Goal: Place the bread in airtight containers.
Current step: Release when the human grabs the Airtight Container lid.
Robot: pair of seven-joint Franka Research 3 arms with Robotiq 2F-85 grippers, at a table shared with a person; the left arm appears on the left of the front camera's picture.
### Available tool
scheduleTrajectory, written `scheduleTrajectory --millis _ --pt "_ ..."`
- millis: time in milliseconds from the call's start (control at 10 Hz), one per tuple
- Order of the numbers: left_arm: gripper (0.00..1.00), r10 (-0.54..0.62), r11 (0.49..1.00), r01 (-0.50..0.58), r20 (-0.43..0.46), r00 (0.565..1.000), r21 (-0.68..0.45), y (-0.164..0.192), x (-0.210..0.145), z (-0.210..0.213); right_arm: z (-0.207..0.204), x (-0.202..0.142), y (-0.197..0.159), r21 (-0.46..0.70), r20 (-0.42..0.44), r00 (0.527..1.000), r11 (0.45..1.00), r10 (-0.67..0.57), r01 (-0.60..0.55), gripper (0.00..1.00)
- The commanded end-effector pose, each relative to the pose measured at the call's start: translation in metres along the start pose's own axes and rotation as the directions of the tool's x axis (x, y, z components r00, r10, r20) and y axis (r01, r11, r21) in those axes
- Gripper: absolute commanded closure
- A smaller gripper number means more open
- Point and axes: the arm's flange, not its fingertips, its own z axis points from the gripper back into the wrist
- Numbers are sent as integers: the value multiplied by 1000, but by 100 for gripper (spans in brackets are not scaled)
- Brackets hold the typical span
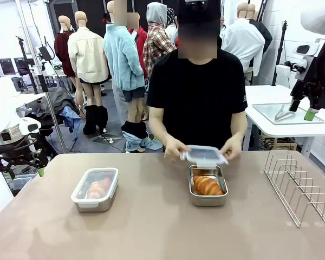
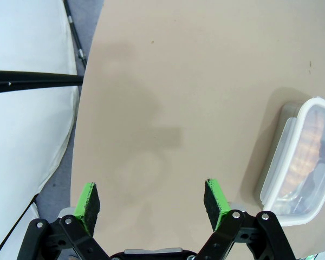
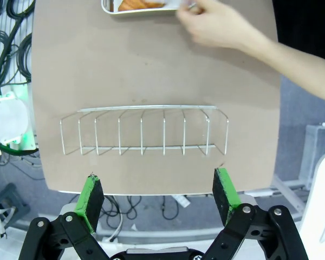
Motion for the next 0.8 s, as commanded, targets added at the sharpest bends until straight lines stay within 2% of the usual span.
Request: scheduleTrajectory --millis 0,700 --pt "0 0 1000 0 2 1000 -2 2 -1 1 0 2 0 -2 -1 1000 1000 -13 13 0" --pt "0 0 1000 0 2 1000 -2 2 -1 1 0 2 0 -2 -1 1000 1000 -13 13 0"
